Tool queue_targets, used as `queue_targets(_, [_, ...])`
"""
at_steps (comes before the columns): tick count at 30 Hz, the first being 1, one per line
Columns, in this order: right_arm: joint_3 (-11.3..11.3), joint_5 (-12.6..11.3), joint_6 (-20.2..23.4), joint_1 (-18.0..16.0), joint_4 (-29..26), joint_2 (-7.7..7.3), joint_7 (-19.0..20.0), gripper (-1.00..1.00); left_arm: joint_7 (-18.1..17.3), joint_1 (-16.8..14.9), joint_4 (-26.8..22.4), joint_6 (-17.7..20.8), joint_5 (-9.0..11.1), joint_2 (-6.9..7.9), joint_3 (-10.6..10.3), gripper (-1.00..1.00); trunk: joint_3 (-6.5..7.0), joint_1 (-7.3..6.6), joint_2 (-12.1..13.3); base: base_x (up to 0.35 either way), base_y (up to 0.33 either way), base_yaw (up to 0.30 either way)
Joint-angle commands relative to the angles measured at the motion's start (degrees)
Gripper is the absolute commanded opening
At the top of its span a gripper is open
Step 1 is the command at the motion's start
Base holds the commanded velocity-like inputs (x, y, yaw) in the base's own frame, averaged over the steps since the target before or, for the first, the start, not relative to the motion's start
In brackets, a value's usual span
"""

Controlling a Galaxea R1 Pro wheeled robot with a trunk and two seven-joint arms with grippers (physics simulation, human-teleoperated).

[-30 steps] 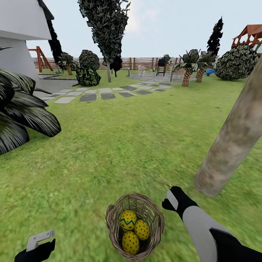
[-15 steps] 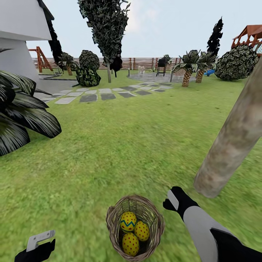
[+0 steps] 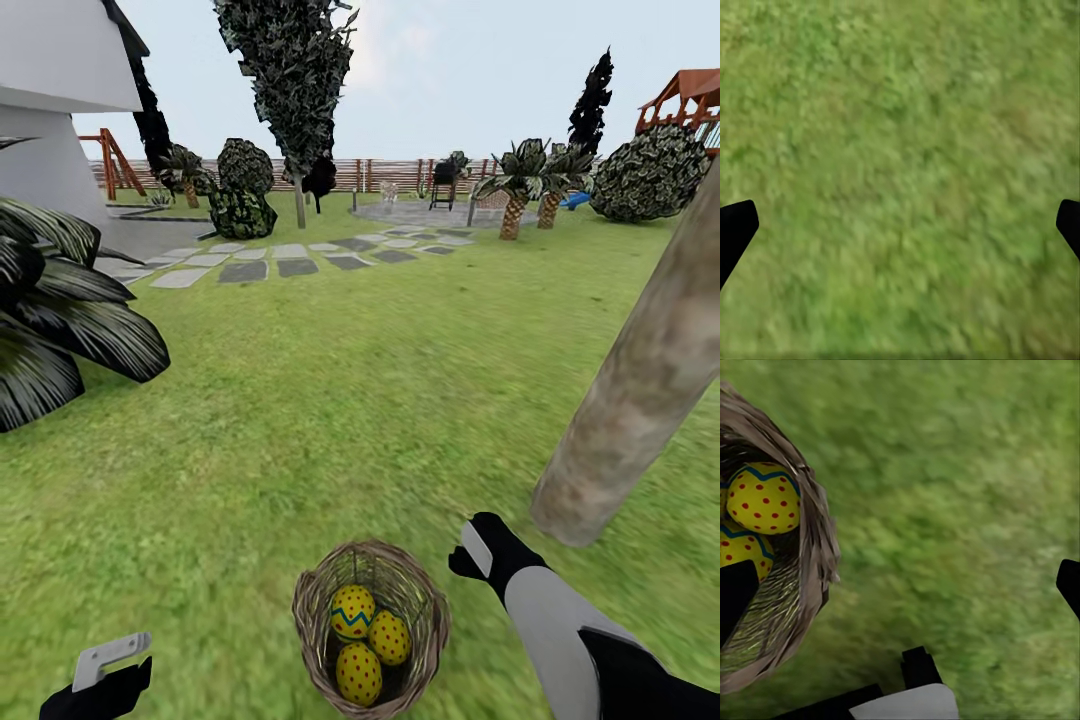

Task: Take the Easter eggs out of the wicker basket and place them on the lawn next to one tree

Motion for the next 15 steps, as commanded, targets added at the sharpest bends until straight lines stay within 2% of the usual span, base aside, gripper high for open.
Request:
queue_targets(1, [-0.34,-0.01,0.20,0.00,-0.10,0.02,-0.14,1.00,0.24,0.01,-0.10,0.28,0.11,0.03,-0.07,1.00,0.14,-0.22,0.39,0.000,0.000,0.000])
queue_targets(15, [-0.19,-0.14,-3.03,0.45,-0.08,-0.07,0.02,1.00,0.23,0.10,-0.11,0.28,-0.14,-0.20,-0.07,1.00,2.65,-3.30,6.00,0.000,0.000,0.000])
